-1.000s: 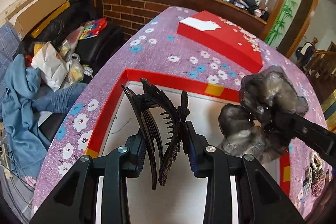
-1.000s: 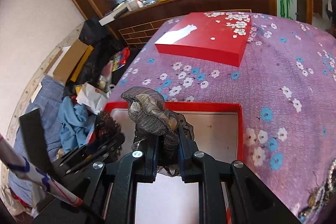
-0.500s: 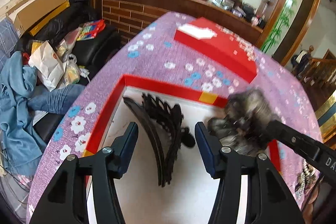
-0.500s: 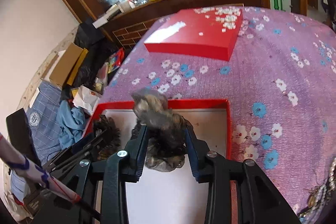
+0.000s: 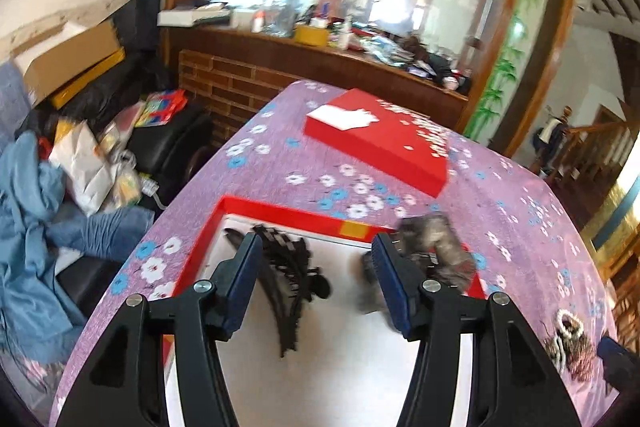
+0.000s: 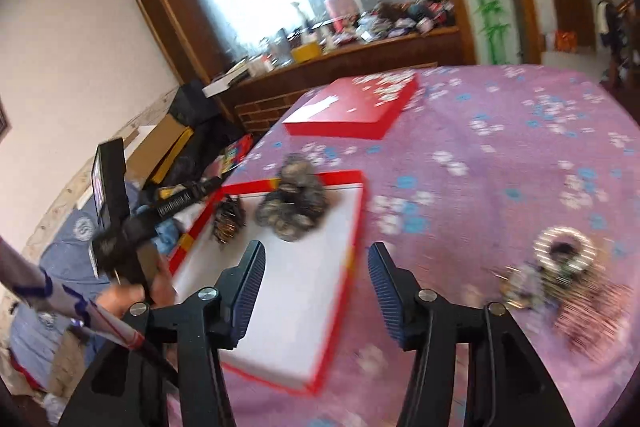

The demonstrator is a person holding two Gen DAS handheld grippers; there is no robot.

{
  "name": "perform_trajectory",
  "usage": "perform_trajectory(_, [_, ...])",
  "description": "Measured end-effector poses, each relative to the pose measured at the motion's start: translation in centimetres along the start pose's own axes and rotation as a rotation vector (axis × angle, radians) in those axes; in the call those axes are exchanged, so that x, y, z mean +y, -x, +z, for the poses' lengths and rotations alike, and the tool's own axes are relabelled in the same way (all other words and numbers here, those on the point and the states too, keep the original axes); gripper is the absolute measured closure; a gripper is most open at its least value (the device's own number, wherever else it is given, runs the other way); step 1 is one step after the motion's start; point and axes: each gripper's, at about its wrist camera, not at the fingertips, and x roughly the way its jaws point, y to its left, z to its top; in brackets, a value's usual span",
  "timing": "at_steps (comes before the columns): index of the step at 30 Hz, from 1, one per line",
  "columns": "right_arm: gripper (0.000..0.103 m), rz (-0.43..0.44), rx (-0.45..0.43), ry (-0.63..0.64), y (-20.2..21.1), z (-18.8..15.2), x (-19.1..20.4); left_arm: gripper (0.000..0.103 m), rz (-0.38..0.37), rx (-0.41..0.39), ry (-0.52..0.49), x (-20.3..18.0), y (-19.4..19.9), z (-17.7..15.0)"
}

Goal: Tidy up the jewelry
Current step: 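Return the right gripper to the pile and grasp the red plaid scrunchie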

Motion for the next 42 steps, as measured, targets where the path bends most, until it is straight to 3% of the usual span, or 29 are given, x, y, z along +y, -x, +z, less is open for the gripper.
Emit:
perform_trajectory(8, [0.045,-0.084,-0.068,-0.074,7.5,-1.3,-7.2,0.047,-0.027,0.045,-0.183,-6.6,2.9,-1.0])
perform_trajectory(12, [0.045,-0.125,-0.071,-0.175,8.6,-1.9,-11.4,0.047,-0.088,0.064,-0.259,-11.1,5.4,-2.2])
perform_trajectory(17, [0.045,-0.116,-0.103,-0.298,10.0,-3.0,-15.1,0.041,-0.202,0.110,-0.376,-18.6,7.2,-5.5])
perform_trajectory(23, [0.045,-0.172,-0.107,-0.419,11.4,-4.1,-19.1,0.041,-0.274,0.227,-0.451,-26.2,5.2,-9.7])
perform_trajectory(26, [0.044,-0.242,-0.017,-0.437,10.7,-4.2,-20.5,0.041,-0.285,0.289,-0.450,-28.7,2.9,-10.9])
perform_trajectory(29, [0.043,-0.257,0.071,-0.441,9.3,-3.9,-21.0,0.041,-0.274,0.339,-0.410,-29.8,0.0,-11.3])
perform_trajectory(32, [0.043,-0.285,0.144,-0.408,7.5,-3.7,-20.9,0.041,-0.289,0.405,-0.351,-29.0,-2.8,-11.7])
perform_trajectory(35, [0.043,-0.364,0.184,-0.352,5.6,-3.2,-21.0,0.041,-0.298,0.427,-0.295,-27.5,-4.3,-11.8])
perform_trajectory(39, [0.043,-0.366,0.233,-0.313,3.0,-2.8,-20.9,0.042,-0.323,0.432,-0.247,-26.0,-4.9,-11.0])
perform_trajectory(40, [0.047,-0.364,0.239,-0.304,2.4,-2.8,-20.7,0.042,-0.324,0.429,-0.246,-25.9,-4.9,-10.9])
perform_trajectory(42, [0.093,-0.341,0.237,-0.283,1.9,-3.1,-20.3,0.042,-0.329,0.433,-0.243,-25.9,-4.9,-10.7])
